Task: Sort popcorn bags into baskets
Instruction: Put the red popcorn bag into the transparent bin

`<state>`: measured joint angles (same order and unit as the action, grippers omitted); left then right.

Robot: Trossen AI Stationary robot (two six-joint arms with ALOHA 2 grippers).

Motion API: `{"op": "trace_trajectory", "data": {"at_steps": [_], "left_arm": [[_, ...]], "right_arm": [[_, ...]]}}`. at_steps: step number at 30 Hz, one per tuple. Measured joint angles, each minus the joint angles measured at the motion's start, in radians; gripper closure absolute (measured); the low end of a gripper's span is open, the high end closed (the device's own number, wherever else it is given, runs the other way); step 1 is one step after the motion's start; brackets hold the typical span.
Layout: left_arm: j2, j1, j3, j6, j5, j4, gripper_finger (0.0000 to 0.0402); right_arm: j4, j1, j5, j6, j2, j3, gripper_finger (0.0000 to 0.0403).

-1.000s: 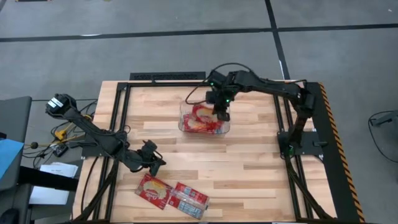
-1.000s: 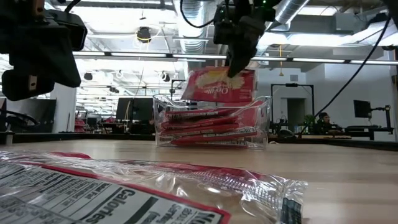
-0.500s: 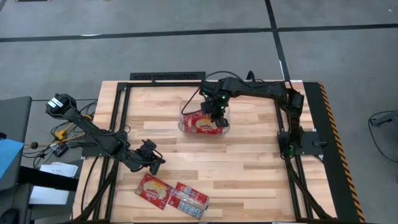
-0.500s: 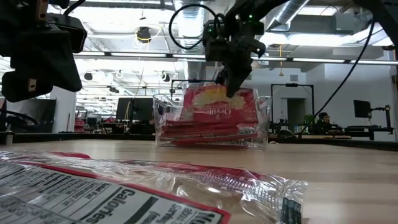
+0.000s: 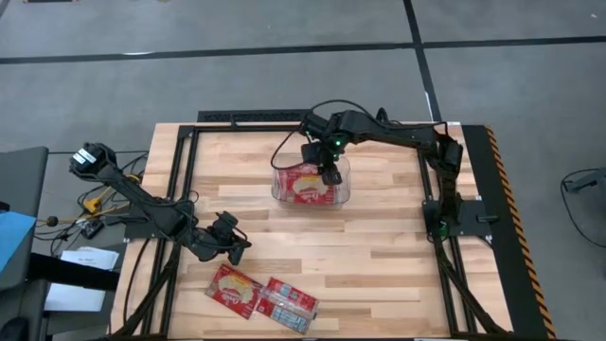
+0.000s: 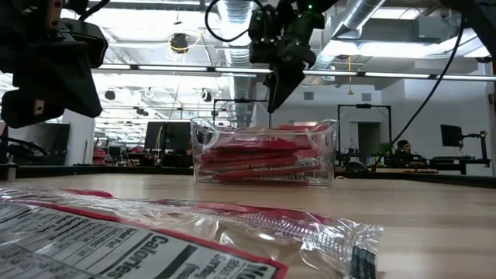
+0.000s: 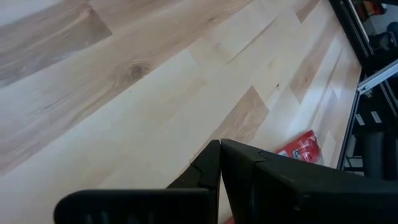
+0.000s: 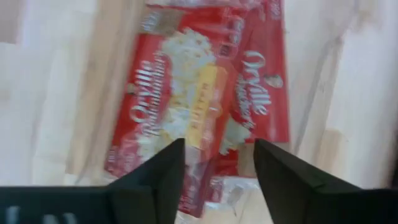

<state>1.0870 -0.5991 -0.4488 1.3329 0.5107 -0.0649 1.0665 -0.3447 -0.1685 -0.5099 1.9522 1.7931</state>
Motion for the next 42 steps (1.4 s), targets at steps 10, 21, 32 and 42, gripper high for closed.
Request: {"op": "trace_trajectory", "data": {"at_steps": [10, 21, 32, 42], "left_arm": [[0.0, -0.12, -0.022, -0.011, -0.247, -0.029, 0.0401], [0.212, -0.475, -0.266, 0.275, -0.06, -0.477, 0.0401], [0.598, -0.562, -0.393, 0.429, -0.07, -0.48, 0.0401], [0.646, -0.394, -0.352, 0.265, 0.028, -0.336, 0.0401]], "right_arm": [[-0.003, 0.085, -0.015, 0.262, -0.149, 0.001, 0.0177], [-0.006, 0.282, 0.039, 0.493, -0.212, -0.001, 0.0208], [-0.018, 0.515, 0.087, 0.741, -0.212, -0.001, 0.0227], [-0.216, 0.684, 0.304, 0.934, -0.213, -0.045, 0.0191]]}}
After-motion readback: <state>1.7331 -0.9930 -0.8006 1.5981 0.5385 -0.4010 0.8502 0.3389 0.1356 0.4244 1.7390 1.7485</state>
